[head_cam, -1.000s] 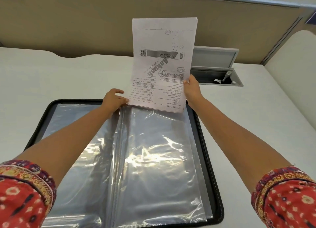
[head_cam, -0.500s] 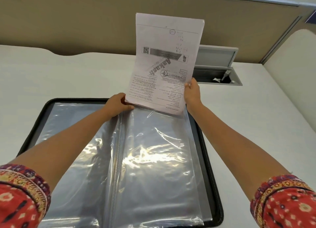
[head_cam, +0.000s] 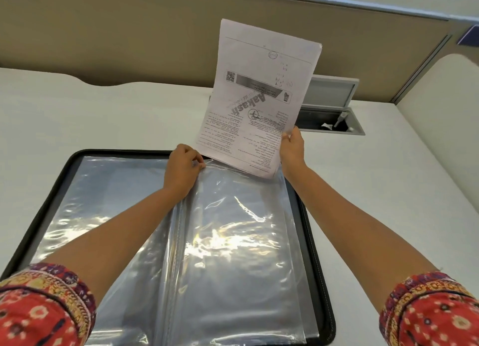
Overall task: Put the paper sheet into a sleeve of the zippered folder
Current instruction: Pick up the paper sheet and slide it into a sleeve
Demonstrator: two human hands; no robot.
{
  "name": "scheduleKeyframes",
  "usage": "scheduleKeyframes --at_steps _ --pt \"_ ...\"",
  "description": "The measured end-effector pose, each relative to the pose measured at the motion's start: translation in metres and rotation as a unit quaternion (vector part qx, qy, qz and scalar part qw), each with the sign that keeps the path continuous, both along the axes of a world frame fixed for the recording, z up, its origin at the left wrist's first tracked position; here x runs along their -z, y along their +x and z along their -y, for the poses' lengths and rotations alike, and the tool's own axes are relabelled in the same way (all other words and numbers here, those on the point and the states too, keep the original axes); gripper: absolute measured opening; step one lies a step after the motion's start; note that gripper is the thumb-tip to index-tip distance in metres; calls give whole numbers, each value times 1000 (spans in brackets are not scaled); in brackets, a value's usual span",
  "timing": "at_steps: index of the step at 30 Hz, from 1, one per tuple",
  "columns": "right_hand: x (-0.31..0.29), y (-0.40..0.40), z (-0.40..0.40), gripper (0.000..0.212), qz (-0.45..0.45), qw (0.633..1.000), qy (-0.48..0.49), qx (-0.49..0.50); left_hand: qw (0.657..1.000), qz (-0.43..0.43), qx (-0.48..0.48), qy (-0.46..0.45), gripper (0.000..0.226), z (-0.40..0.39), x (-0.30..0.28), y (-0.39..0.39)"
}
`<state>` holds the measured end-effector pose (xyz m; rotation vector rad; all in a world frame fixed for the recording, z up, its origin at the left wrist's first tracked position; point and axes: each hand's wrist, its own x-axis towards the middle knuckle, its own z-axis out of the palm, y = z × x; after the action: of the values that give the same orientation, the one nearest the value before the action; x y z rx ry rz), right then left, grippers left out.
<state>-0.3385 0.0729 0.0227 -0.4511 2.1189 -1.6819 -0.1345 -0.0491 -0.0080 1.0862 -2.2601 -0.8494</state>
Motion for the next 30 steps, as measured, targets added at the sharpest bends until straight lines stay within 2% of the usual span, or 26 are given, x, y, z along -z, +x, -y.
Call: scheduleKeyframes --at_steps 3,8,10,19,26,30 --pt "-2 -1 0 24 4 1000 -6 -2 998 -22 -46 33 4 3 2 1" --pt "-7 2 2 25 -27 999 9 -21 999 20 0 27 2 6 -9 0" --pt "-9 3 2 25 -37 999 6 -29 999 21 13 37 10 6 -16 0" --pt "-14 6 8 24 -44 998 -12 -36 998 54 11 16 7 17 -24 2" --pt "-18 0 14 24 -2 999 0 -37 994 64 65 64 7 29 -28 5" --pt "-19 -6 17 26 27 999 4 -35 992 83 89 36 4 30 -27 4"
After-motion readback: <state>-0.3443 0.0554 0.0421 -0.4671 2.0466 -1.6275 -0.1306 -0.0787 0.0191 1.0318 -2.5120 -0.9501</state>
